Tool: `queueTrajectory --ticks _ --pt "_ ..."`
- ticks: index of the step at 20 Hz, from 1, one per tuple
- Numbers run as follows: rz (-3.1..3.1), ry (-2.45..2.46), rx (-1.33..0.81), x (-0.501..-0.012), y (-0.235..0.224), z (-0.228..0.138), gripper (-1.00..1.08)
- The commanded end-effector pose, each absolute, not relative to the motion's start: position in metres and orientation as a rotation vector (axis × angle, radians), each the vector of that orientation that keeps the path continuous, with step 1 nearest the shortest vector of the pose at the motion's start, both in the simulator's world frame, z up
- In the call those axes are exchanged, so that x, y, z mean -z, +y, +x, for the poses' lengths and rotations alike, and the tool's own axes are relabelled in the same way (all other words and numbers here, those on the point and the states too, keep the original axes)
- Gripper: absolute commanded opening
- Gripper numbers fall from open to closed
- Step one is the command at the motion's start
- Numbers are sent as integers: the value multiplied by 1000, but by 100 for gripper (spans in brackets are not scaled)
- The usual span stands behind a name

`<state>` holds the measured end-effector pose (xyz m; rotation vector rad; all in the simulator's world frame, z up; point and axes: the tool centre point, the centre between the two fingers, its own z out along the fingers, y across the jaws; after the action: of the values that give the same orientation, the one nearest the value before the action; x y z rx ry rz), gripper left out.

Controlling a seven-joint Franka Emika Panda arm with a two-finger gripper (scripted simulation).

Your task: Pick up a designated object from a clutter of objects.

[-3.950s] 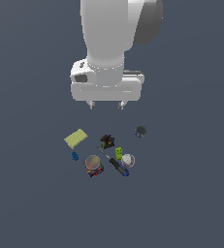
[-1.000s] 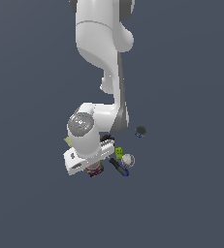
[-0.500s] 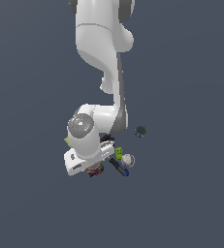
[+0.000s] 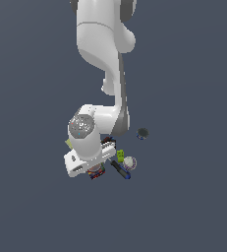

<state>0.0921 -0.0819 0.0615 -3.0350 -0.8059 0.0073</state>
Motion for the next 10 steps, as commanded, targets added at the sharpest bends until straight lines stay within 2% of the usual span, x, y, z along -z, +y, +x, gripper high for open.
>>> queueTrajectory --ticks 1,10 --pt "-3037 -806 -1 -70 -84 92 -100" --pt "-3037 -806 -1 -121 -94 76 -100"
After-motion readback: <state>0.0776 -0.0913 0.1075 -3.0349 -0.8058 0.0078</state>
